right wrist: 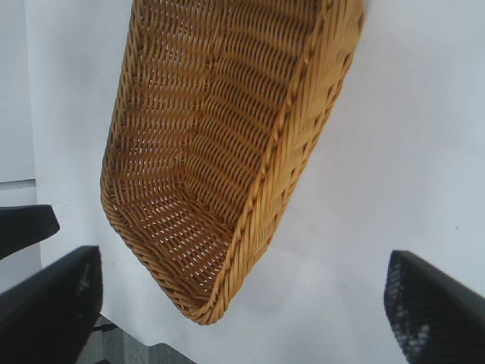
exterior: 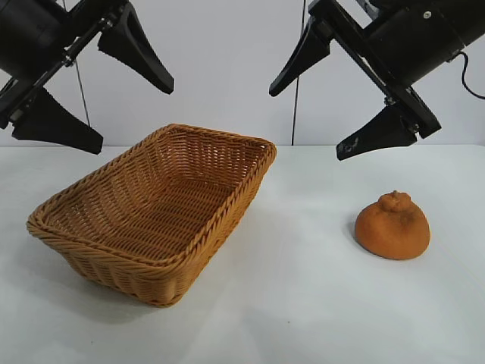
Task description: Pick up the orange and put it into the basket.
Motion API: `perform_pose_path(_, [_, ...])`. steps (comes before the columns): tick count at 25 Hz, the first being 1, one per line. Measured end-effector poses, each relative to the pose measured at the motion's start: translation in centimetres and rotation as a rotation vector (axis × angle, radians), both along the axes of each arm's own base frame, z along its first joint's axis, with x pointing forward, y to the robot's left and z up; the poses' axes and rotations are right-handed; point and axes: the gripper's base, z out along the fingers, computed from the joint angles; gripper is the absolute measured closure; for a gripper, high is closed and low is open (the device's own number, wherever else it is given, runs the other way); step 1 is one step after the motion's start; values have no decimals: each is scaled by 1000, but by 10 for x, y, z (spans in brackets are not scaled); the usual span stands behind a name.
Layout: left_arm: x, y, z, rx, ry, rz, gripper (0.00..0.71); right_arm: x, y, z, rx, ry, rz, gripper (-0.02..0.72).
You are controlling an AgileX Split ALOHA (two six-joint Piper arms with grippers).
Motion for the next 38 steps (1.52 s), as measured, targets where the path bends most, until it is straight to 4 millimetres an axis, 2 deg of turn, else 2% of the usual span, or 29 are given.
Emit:
perform_pose_path(5, [-3, 3, 3, -10, 17, -10, 17, 0, 0, 0, 0, 0, 0, 10])
perform_pose_path(8, [-11, 6, 16, -29, 20, 7, 17, 0, 0, 0, 0, 0, 0, 10])
perform_pose_path(12, [-30, 7, 32, -42, 116, 64, 17, 0, 0, 0, -1, 0, 0, 10])
perform_pose_path(16, [-53, -8, 32, 33, 239, 101, 17, 0, 0, 0, -3, -1, 1, 10])
perform_pose_path(19, [-62, -17, 25, 112, 281, 191, 17, 0, 0, 0, -3, -1, 2, 10])
perform_pose_path(25, [-54, -9, 22, 144, 268, 516, 17, 0, 0, 0, -3, 0, 3, 10])
perform_pose_path(31, [-49, -5, 17, 137, 295, 642, 17, 0, 0, 0, -4, 1, 5, 10])
perform_pose_path(33, [-45, -8, 8, 147, 329, 651, 17, 0, 0, 0, -4, 1, 5, 10])
perform_pose_path(38, [-26, -18, -31, 180, 412, 696, 17, 0, 0, 0, -5, 2, 6, 10])
